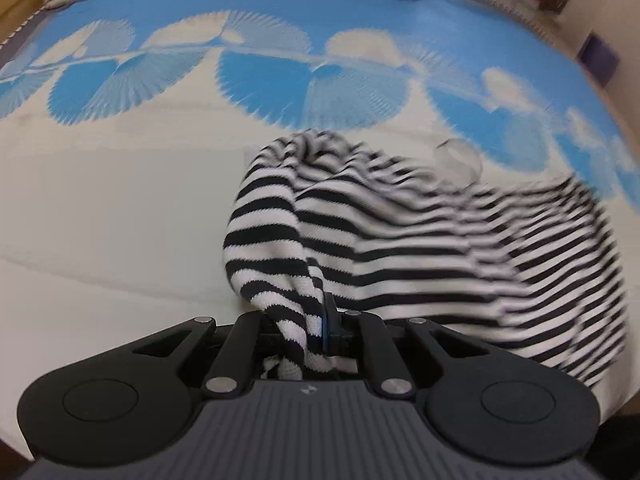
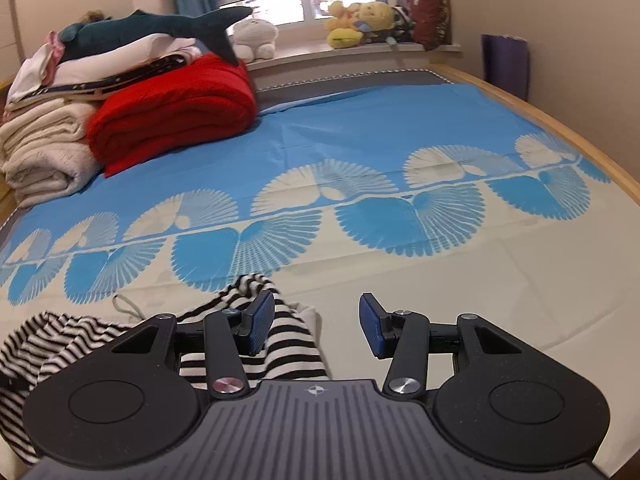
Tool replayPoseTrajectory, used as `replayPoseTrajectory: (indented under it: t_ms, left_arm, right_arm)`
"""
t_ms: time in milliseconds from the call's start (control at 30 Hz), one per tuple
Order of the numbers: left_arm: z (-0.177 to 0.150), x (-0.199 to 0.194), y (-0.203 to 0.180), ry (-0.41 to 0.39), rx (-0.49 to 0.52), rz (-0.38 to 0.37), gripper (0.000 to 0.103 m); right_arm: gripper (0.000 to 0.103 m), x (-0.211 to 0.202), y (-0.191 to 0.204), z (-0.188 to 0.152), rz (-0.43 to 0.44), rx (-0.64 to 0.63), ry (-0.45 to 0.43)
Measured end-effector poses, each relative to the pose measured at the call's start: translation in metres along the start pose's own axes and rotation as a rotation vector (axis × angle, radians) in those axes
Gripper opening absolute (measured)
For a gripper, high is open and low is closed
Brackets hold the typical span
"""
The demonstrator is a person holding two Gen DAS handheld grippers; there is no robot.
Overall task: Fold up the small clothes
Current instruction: 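Grasp the striped cuff with the left gripper and tuck it under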
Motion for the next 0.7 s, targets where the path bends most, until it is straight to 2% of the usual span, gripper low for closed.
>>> replayPoseTrajectory:
  t_ms: [100,200,400,567,600,633,667,700]
  left_arm:
    - [0.011,-0.018,-0.028,-0.039,-0.033,-0.098,0.01]
    - [0.018,-0.032,-0.071,-0.067,0.003,-0.176,0.01]
    - [0.024,-0.049,-0.184,-0.08,0.081,-0.344,0.01]
    - [0.011,-0.045,-0.282,-0.06,0.195,-0.39,0.012]
    - [0.006,-0.044,-0.296,-0.049,0.205,-0.413,0.016]
    - [0.003,-0.044,-0.309,-0.033,0.217,-0.446,0.027]
    - [-0.001,-0.046,-0.319,-0.025,0.233,-0.48,0.034]
    - [-0.002,-0.05,-0.323,-0.04,0.241,-0.496,0.045]
  right_arm:
    - [0.049,-0.002,0.003,0.001,0.002,-0.022,-0.004]
    - [0.049,-0.007,-0.001,0.002,0.001,-0.021,-0.012]
    - [0.049,-0.018,-0.025,0.004,-0.013,0.026,-0.024]
    - [0.049,-0.023,-0.045,0.004,-0.036,0.051,-0.029]
    - [0.049,-0.024,-0.048,0.005,-0.042,0.055,-0.03]
    - [0.049,-0.024,-0.051,0.005,-0.046,0.06,-0.03]
    - [0.049,-0.024,-0.054,0.005,-0.05,0.068,-0.031]
    - [0.049,-0.025,-0.057,0.005,-0.052,0.072,-0.032]
Point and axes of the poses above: each gripper's, at about its wrist camera, not at the fingertips, and x roughly the way its jaws point, y to its left, z to its top, the point moved 10 cm from there along x, roughly the way its jaws point, and after that the axes turned 10 degrees about z, right-handed, at the moved point
